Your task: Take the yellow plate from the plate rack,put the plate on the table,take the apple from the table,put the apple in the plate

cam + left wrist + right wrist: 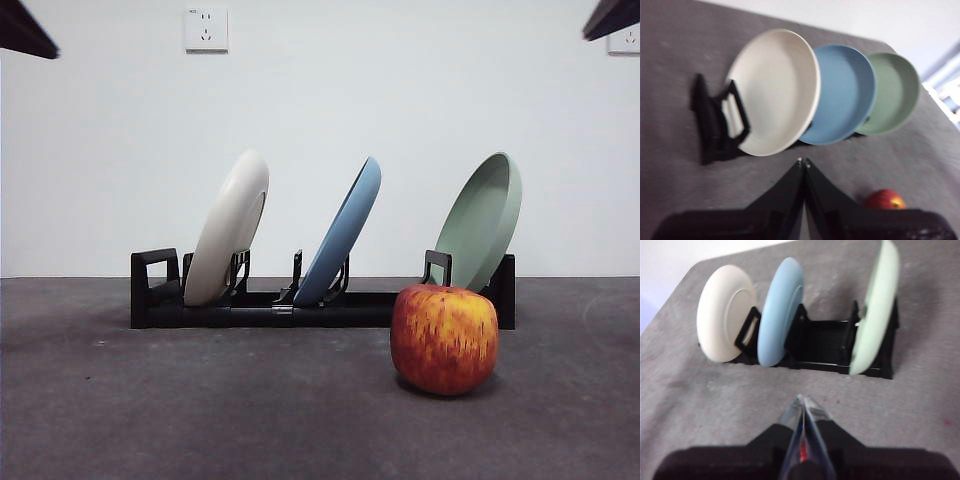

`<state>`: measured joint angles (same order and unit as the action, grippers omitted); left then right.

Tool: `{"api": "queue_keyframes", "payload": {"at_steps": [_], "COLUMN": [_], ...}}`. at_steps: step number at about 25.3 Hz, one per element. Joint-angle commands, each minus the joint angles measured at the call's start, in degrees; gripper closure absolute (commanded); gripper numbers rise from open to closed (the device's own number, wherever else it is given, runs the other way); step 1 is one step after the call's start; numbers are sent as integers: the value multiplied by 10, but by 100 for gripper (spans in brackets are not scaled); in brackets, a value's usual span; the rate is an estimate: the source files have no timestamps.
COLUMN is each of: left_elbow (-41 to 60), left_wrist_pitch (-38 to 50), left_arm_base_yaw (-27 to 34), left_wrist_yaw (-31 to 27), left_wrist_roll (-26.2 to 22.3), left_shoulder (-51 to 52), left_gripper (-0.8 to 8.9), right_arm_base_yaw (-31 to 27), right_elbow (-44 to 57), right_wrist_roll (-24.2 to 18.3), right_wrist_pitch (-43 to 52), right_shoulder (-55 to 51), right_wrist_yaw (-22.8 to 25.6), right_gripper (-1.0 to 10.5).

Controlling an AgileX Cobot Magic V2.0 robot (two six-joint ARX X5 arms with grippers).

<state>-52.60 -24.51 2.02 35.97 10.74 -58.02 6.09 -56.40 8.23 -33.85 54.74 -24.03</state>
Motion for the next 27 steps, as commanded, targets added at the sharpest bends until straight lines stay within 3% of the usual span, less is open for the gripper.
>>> {"api": "queue_keyframes", "payload": {"at_steps": [1, 4, 6, 11, 15, 22, 26, 27], "left_elbow": [-57, -120, -162, -297, -388, -406, -406, -406], "left_wrist_pitch": [-36, -71, -79, -86, -110, -74, -49, -45], "left_arm_base_yaw": [-8, -20, -34, -94, -135, -175, -181, -181], "left_wrist_yaw": [17, 17, 17, 12, -27, -96, -102, -102], "left_wrist_roll": [-24, -35, -35, -34, -34, -33, -33, -33], "left_shoulder": [-62, -121, -159, -271, -361, -461, -477, -477], "left_gripper": [802, 597, 516, 517, 517, 531, 539, 601], "right_arm_base_yaw": [0, 0, 0, 0, 0, 0, 0, 0], "right_elbow": [-23, -34, -35, -35, -35, -35, -35, -35], "right_wrist_roll": [-17, -17, -17, -17, -17, -17, -17, -17], "right_wrist_pitch": [-6, -8, -8, -10, -11, -10, -10, -10], "right_shoulder": [29, 48, 54, 56, 56, 56, 56, 56], "right_wrist_yaw": [-16, -16, -16, -16, -16, -16, -15, -15], "right_gripper": [897, 673, 624, 626, 627, 627, 627, 627]}}
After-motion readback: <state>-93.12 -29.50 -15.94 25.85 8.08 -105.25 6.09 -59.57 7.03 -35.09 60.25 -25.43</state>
